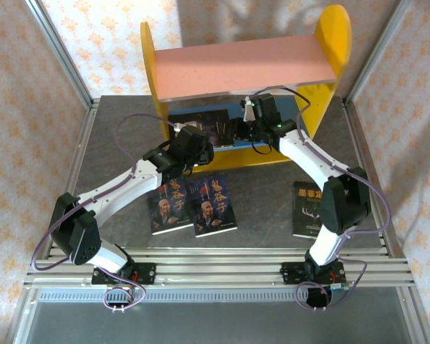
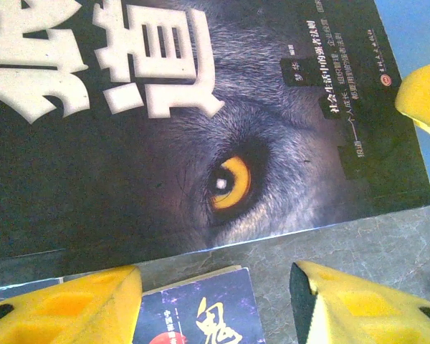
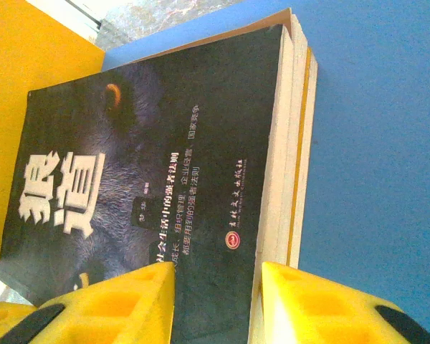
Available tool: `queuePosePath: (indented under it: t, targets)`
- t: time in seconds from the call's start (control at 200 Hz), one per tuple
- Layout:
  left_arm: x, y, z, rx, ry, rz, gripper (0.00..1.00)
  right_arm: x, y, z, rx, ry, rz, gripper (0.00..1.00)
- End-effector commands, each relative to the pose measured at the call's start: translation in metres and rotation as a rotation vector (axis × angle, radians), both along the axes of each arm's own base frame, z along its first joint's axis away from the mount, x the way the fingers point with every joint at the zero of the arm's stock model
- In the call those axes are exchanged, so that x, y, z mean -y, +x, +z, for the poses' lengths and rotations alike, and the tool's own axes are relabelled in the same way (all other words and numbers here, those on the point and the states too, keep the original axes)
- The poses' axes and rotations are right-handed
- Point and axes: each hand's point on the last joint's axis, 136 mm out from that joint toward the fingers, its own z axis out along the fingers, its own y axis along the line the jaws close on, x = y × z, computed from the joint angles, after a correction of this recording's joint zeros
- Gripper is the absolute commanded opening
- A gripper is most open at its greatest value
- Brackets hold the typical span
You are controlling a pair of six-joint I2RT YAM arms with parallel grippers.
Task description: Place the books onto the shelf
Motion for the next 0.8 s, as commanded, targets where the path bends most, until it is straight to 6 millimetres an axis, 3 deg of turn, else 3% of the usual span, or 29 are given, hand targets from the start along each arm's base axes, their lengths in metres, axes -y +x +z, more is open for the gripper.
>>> queuePosePath:
  t: [0.0,0.791]
  targets:
    - [-0.0029,0.0094,0.0123,0.043,0.002,0.004,0.58,-0.0030,-0.0032,0.0164,0.046,0.005,0.020,0.35]
    - [-0.0048,0.0182,0.0159,0.047,-0.008,0.007,0.58,-0.0117,0.0057,0.0217,0.049,0.028,0.038,0.35]
